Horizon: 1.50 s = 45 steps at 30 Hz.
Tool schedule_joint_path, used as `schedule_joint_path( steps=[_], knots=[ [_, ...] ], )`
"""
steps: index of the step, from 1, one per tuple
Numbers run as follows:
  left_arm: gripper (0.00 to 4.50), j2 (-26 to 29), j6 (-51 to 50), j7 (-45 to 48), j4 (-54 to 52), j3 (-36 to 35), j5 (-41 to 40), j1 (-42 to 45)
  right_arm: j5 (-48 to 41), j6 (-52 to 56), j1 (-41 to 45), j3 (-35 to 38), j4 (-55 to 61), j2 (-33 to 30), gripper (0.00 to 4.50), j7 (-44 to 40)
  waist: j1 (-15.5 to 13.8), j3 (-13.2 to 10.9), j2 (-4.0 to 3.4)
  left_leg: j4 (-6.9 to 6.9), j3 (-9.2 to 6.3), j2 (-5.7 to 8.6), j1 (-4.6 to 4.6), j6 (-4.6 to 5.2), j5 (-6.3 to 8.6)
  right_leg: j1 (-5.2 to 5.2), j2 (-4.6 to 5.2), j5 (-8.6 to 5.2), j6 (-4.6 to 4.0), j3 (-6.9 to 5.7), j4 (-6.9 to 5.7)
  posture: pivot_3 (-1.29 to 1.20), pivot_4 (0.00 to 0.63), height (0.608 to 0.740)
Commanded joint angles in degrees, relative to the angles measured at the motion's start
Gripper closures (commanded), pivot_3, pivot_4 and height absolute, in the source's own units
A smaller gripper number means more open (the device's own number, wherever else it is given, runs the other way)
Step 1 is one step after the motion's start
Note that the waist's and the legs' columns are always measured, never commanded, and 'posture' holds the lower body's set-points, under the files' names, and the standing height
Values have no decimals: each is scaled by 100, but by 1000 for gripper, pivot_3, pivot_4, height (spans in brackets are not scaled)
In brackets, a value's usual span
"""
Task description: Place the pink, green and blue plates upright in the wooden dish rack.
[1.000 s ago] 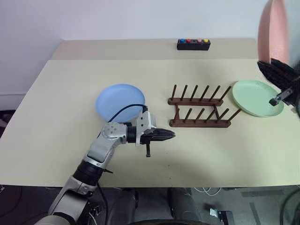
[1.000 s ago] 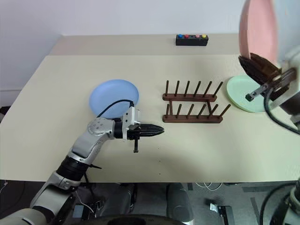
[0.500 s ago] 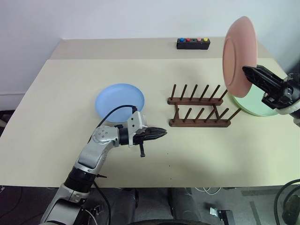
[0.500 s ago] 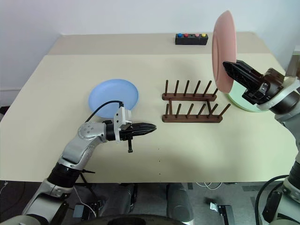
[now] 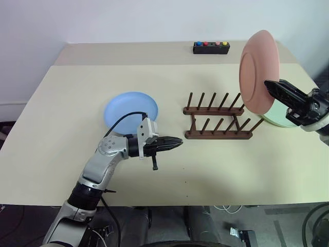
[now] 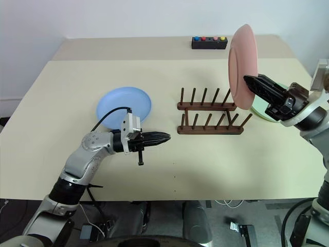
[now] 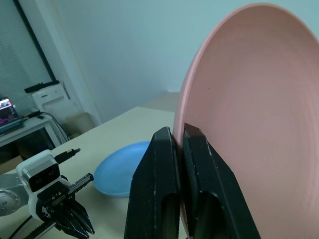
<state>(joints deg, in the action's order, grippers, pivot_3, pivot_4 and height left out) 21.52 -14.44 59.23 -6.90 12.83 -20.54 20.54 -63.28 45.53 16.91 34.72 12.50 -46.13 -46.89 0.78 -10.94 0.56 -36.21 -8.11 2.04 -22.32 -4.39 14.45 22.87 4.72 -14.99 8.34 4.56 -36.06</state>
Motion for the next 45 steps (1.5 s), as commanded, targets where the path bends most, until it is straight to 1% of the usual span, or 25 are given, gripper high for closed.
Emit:
schedule_joint_path(
  steps=[1,22,40,43,45],
  knots=[
    [4349,23,16,20,-210,-5,-59,49,-28,-124,2,185,-23,-138,4437,-90,-1,0,0,0,0,0,0,0,0,0,0,0,0,0,0,0,150,740],
    [4349,63,-11,3,-304,44,-21,28,84,-116,-323,310,-429,-96,4437,-207,-1,0,0,-1,0,0,0,0,0,0,0,0,0,0,0,0,150,740],
    [4349,-20,233,-34,-155,58,77,117,27,-113,-516,373,-542,50,4437,3,-6,1,-1,-2,1,0,1,0,0,-3,0,0,0,0,0,0,150,740],
    [4349,-21,236,-30,-151,66,81,112,22,-109,-537,386,-543,55,3556,19,-8,0,-1,-3,1,0,1,0,0,-3,0,0,0,0,0,0,150,740],
    [4349,-19,234,-29,-151,73,80,109,32,-124,-543,385,-548,53,2647,43,-3,1,-1,-2,1,0,1,0,0,-3,0,0,0,0,0,0,150,740]
  ],
)
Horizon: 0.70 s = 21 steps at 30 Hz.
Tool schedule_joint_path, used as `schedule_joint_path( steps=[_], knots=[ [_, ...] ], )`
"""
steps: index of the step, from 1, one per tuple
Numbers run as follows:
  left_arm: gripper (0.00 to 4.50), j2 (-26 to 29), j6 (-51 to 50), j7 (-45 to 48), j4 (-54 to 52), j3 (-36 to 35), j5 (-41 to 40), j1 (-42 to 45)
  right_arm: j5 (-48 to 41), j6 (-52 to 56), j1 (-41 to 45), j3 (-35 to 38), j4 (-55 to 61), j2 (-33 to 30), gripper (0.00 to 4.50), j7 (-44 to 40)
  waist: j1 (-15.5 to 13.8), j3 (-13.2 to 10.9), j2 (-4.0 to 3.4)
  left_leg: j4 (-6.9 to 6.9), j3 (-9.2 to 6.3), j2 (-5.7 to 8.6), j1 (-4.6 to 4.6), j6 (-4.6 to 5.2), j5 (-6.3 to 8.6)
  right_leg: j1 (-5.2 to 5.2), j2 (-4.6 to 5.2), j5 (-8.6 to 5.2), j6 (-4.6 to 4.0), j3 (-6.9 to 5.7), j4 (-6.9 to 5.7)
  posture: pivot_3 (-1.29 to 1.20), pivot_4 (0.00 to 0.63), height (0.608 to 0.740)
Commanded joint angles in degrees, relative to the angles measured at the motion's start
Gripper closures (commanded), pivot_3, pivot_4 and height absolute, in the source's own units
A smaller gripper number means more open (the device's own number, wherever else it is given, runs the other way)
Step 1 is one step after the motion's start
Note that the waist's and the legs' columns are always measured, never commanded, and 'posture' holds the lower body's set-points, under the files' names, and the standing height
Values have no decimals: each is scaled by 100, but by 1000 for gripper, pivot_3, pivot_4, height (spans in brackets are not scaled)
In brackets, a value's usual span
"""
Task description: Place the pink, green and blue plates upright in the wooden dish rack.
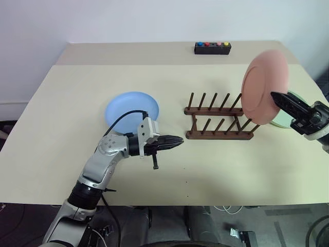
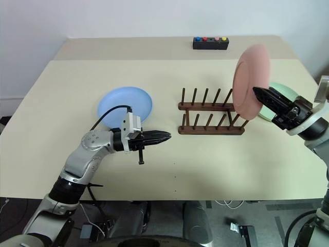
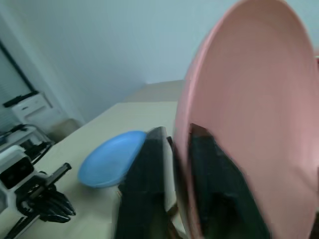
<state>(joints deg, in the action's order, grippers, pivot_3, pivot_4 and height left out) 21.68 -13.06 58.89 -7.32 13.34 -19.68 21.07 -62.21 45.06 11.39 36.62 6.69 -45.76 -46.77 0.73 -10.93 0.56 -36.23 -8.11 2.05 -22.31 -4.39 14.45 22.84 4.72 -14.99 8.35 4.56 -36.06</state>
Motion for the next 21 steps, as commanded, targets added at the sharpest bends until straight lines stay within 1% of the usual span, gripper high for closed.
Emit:
schedule_joint_path(
  steps=[1,3,4,5,9,13,19,21],
  knots=[
    [4349,-35,97,5,-107,26,-5,55,-67,-89,6,194,30,16,2204,42,2,0,0,0,0,0,0,0,0,1,0,0,0,0,0,0,150,740],
    [4349,-36,99,5,-101,33,-3,55,-38,-120,-2,196,23,14,1101,68,13,0,-1,1,0,0,0,0,0,2,0,0,0,0,0,0,150,740],
    [4349,-35,102,5,-99,37,-1,55,-14,-142,-8,199,21,12,664,79,13,0,-1,2,0,0,0,0,0,2,0,0,0,0,0,0,150,740],
    [4349,-33,105,4,-98,40,0,55,1,-157,-13,200,21,10,67,87,9,0,-1,2,0,0,0,0,0,2,0,0,0,0,-1,0,150,740],
    [4349,-37,137,-10,-99,46,14,61,75,-248,-53,262,0,-29,67,127,7,0,-1,1,0,0,0,0,0,1,0,0,0,0,0,0,150,740],
    [4349,-27,128,-31,-125,27,11,46,277,-450,-179,480,34,-179,67,148,-4,0,-1,0,0,0,0,0,0,1,0,0,0,0,0,0,150,740],
    [4349,20,98,-76,-195,-7,-8,-42,1073,-934,-723,898,-37,-541,67,37,0,1,-2,1,1,0,0,0,0,1,0,0,0,0,0,0,150,740],
    [4349,29,94,-81,-190,-17,-9,-42,1617,-1243,-973,875,-201,-713,67,30,2,1,-2,0,1,0,1,0,0,0,0,0,0,0,0,0,150,740]
  ],
)
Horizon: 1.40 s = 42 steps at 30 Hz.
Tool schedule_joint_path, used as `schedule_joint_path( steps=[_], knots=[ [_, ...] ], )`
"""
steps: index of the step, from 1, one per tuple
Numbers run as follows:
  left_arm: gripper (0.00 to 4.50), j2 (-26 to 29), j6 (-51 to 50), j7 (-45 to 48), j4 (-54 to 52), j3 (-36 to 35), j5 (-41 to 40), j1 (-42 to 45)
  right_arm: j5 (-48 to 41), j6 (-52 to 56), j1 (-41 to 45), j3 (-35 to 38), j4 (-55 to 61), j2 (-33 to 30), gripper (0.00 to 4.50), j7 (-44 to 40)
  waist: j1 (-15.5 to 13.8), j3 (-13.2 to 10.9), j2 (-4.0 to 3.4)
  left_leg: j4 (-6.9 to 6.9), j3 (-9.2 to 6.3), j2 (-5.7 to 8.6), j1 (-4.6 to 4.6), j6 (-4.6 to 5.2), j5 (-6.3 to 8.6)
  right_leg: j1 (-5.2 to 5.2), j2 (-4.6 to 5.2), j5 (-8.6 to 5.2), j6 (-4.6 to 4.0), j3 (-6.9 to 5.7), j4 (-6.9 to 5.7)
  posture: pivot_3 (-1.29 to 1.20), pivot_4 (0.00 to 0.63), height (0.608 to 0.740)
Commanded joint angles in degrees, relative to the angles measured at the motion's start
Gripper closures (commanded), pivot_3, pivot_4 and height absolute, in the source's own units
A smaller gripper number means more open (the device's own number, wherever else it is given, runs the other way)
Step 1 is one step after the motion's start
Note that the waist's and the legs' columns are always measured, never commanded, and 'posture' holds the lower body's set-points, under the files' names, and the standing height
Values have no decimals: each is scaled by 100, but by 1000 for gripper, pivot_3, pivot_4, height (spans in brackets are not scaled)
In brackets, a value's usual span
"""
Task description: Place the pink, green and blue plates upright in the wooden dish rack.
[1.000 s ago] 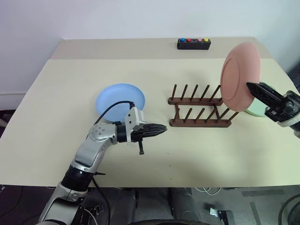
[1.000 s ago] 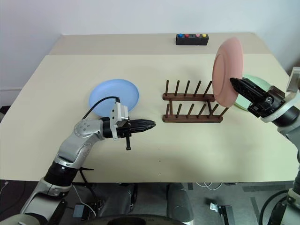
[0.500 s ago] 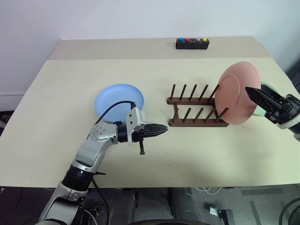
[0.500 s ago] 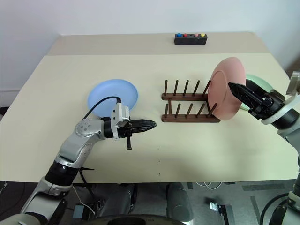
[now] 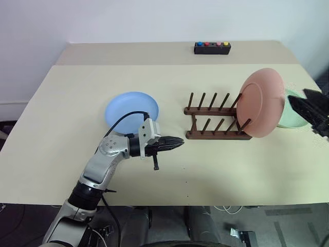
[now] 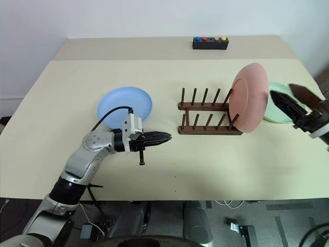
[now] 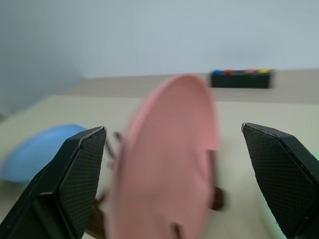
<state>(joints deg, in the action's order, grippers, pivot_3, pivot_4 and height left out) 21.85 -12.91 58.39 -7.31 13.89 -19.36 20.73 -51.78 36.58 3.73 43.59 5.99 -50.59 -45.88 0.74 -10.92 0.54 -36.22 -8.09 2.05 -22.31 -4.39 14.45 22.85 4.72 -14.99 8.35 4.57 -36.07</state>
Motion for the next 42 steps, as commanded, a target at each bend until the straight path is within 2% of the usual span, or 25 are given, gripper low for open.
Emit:
schedule_joint_path(
  steps=[1,3,6,10,21,24,31,35,38,42],
  knots=[
    [4349,13,77,-31,-186,-75,-42,-3,821,-557,-300,124,-215,-298,67,-69,3,0,0,0,1,0,1,0,0,0,0,0,0,0,0,0,150,740],
    [4349,13,84,-20,-153,-77,-41,23,1466,-963,-425,-199,-441,-439,67,-9,13,0,0,-1,4,0,1,0,0,-1,0,0,0,1,1,0,150,740],
    [4349,5,97,21,-62,-85,-47,108,2955,-2066,-611,-1123,-875,-742,67,131,38,2,-4,0,8,0,5,0,0,-1,0,0,0,3,0,0,150,740],
    [4349,34,87,92,56,-151,-87,266,4180,-3191,-42,-2224,-1850,-830,67,374,49,3,-6,-1,12,0,8,-1,-1,-2,0,0,0,4,0,0,150,740],
    [4349,129,25,88,-180,-152,-67,124,5937,-5038,1951,-3893,-5010,-603,67,1207,45,3,-13,1,12,0,7,-2,-1,-1,1,0,-1,7,0,0,150,740],
    [4349,130,-3,57,-222,-154,-58,100,6096,-5229,2369,-4070,-5705,-534,923,1398,48,3,-12,0,12,0,9,-2,-1,-4,1,1,-1,7,0,0,150,740],
    [4349,172,-9,1,-272,-151,-26,46,6058,-5594,2411,-4106,-6111,-483,4461,1489,43,4,-13,1,11,1,10,-2,-1,-6,1,1,-1,8,1,0,150,740],
    [4349,173,3,-14,-265,-118,1,34,6051,-5684,2146,-3985,-5837,-552,4461,1769,35,4,-8,1,7,2,15,-2,-1,-12,1,0,-1,7,1,0,150,740],
    [4349,164,3,-15,-260,-108,3,44,6027,-5639,1719,-3703,-5160,-747,4461,2098,30,5,-9,1,7,2,14,-2,-1,-11,1,0,-1,7,0,0,150,740],
    [4349,169,13,-5,-241,-110,2,25,5905,-5412,1073,-2818,-3750,-1046,4461,2643,38,2,-33,2,9,4,11,-2,-1,-6,1,0,-1,10,-1,0,150,740]
  ],
)
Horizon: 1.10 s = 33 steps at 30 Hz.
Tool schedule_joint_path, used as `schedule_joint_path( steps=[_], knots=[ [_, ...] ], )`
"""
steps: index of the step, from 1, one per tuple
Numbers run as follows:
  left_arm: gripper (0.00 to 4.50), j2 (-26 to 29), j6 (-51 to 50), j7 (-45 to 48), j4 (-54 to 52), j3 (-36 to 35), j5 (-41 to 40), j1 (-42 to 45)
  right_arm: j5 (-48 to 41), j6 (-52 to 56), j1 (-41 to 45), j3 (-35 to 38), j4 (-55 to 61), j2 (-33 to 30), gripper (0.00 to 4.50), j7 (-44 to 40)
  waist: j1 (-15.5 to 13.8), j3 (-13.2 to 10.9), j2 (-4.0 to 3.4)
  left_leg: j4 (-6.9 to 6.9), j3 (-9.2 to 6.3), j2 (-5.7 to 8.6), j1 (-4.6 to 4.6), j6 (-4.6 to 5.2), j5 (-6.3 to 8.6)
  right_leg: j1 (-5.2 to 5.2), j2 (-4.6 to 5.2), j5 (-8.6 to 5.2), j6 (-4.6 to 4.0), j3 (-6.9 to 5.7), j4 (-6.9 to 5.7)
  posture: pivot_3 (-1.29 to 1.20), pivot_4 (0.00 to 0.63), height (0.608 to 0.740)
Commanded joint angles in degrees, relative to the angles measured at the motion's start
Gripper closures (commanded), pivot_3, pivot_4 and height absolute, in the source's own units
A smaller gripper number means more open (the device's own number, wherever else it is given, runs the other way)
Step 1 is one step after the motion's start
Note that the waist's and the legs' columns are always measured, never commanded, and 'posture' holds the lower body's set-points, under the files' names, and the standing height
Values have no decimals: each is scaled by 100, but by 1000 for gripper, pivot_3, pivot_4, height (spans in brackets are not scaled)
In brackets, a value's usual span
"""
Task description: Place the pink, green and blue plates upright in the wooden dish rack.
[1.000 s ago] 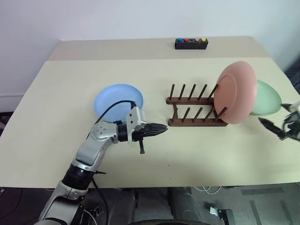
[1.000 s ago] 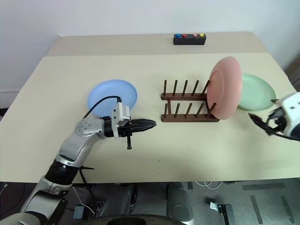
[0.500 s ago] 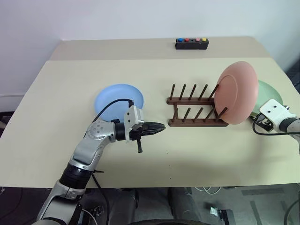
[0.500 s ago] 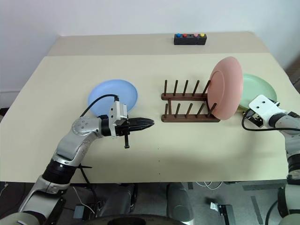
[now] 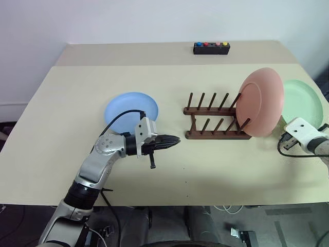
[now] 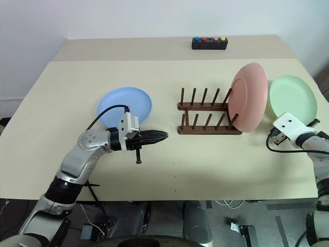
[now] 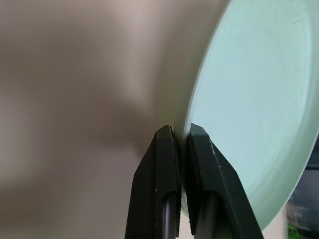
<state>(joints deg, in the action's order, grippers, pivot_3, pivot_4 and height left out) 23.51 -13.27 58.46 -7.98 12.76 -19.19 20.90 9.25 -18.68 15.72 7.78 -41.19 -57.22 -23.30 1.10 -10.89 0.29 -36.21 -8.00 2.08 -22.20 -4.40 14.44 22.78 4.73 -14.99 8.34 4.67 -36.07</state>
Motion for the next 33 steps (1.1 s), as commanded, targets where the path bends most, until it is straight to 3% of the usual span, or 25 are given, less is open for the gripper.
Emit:
schedule_joint_path(
  steps=[1,8,15,19,29,33],
  knots=[
    [4349,5,52,-9,-173,3,-15,4,-229,206,-232,911,1220,-395,4461,412,25,1,-11,0,0,0,0,0,0,1,0,0,0,1,0,0,150,740],
    [4349,-61,134,46,59,35,24,138,-832,661,-244,1818,3490,-358,4461,178,143,1,-11,1,1,-2,6,0,0,-2,-1,0,0,1,-5,0,150,740],
    [4349,-53,205,53,244,-103,4,263,-2218,1519,413,1470,5273,-91,4461,-663,132,-1,-8,0,-2,-3,4,1,0,-2,-1,0,1,0,-5,0,150,740],
    [4349,-5,212,50,200,-134,-10,205,-3462,2418,791,1214,6097,258,4461,-1021,125,-3,-5,0,-6,-3,2,0,0,-2,0,0,0,-1,-5,0,150,740],
    [4349,37,219,40,5,-99,-24,-33,-6473,4486,467,1355,7121,815,4461,-1390,27,-3,-4,-2,-12,-3,-3,1,1,0,0,0,-1,-5,-4,0,150,740],
    [4349,42,187,48,-32,-72,-25,-54,-7056,4887,112,1480,7110,963,4461,-1386,-26,-3,-4,-4,-11,-3,-3,2,1,0,0,0,-1,-5,-5,0,150,740]
  ],
)
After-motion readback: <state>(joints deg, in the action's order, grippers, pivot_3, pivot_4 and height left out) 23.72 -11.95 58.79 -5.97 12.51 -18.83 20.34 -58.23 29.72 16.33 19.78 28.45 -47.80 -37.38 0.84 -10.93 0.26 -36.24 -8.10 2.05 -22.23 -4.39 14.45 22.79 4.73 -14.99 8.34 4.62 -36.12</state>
